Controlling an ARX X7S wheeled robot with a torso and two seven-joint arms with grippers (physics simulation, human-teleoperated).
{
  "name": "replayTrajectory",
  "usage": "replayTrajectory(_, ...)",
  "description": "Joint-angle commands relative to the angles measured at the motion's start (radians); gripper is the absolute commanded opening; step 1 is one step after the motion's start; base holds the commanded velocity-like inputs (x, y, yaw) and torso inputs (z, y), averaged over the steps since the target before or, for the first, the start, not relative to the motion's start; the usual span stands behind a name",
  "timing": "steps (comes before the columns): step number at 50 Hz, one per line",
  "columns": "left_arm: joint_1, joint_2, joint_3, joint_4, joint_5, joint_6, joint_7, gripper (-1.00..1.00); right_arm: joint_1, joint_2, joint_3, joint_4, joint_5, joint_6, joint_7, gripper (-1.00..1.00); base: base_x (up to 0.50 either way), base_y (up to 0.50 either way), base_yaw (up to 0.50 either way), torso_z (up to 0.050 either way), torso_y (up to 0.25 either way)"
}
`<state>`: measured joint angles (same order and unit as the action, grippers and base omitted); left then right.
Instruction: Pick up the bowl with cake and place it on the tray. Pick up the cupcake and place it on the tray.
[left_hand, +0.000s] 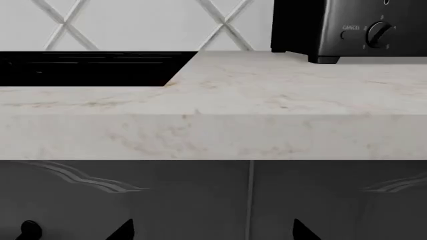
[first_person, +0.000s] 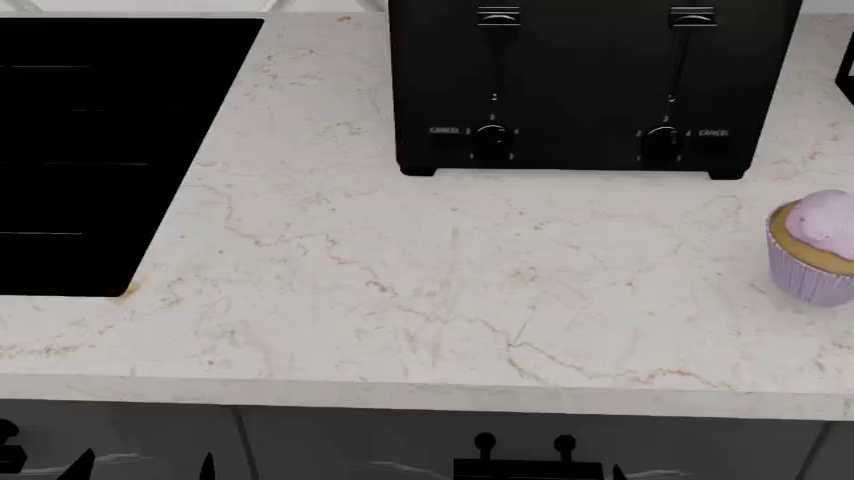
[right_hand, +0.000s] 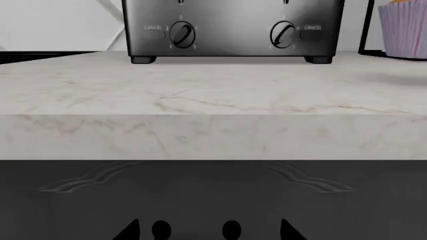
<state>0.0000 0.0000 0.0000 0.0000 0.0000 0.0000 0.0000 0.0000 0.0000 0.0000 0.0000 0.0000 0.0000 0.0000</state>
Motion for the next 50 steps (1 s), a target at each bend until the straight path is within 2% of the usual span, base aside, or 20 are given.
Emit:
replayTrajectory(1, 0.002, -0.012, 0.014, 0.008, -0.012, -0.006, -0.014, 1.0, -0.002, 0.05, -0.055, -0.016, 0.05, 0.011, 0.056, 1.0, 0.0, 0.0, 0.0, 0.0, 0.0)
replayTrajectory(19, 0.002, -0.057, 0.065, 0.011, -0.067, -0.006, -0.07, 1.0, 0.002, 0.074, -0.085, 0.0, 0.072, 0.006, 0.094, 1.0, 0.0, 0.0, 0.0, 0.0, 0.0)
replayTrajectory(30, 0.005, -0.074, 0.091, 0.025, -0.045, -0.011, -0.11, 1.0, 0.0, 0.085, -0.096, -0.006, 0.083, 0.005, 0.115, 1.0, 0.0, 0.0, 0.0, 0.0, 0.0)
replayTrajectory(50, 0.002, -0.095, 0.113, 0.027, -0.077, -0.023, -0.134, 1.0, -0.002, 0.108, -0.121, -0.014, 0.104, 0.007, 0.141, 1.0, 0.0, 0.0, 0.0, 0.049, 0.0)
